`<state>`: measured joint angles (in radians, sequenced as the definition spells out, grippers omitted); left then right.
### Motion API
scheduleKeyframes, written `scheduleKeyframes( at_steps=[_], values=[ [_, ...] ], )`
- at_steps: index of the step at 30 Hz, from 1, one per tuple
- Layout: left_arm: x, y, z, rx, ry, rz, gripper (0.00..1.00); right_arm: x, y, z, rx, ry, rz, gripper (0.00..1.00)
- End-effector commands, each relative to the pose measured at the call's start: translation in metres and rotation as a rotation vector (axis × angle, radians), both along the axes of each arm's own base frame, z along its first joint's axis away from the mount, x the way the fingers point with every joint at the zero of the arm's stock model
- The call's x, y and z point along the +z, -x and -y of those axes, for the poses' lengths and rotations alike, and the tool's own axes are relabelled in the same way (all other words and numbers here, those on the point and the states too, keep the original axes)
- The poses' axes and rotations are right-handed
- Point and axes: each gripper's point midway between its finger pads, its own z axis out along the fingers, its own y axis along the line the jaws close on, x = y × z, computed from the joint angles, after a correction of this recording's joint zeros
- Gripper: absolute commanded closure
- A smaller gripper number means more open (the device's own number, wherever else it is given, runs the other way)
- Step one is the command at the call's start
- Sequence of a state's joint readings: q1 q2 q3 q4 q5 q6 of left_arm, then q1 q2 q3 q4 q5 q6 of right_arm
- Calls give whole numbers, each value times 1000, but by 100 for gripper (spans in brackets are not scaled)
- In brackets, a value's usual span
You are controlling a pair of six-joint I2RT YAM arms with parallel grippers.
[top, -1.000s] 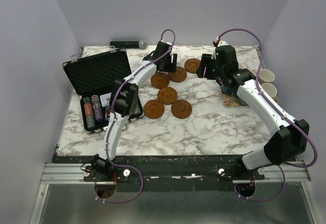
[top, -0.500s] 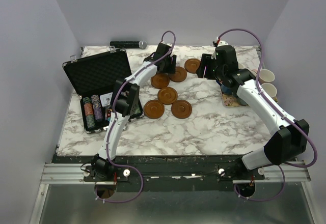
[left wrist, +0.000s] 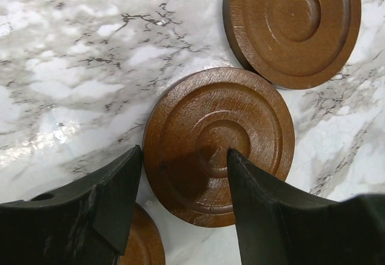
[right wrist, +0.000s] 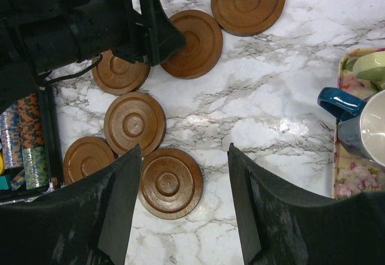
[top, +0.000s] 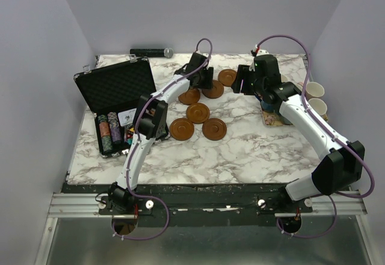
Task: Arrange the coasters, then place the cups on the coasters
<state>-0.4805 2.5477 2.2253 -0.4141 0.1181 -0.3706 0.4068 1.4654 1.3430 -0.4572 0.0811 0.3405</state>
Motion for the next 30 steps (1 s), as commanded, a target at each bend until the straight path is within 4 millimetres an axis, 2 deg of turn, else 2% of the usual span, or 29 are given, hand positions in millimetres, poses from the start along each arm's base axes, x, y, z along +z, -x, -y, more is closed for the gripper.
scheduleKeyframes(
  at_steps=[1,4,8,15,21,30],
  values=[
    [-26,19,12,-27,10,-79,34,8,3,-2,11,-22,21,33],
    [-26,19,12,-16,5,-77,33,7,3,-2,11,-23,22,33],
    [-19,15,7,3,-11,-55,21,7,3,-2,10,-21,21,32],
    [21,16,12,-71,15,79,1,5,2,-2,9,-20,20,25],
    [41,29,16,-204,-60,210,1,4,2,-3,12,-21,23,14],
    [27,50,22,-347,-193,252,1,2,4,-3,20,-25,24,11]
  ],
)
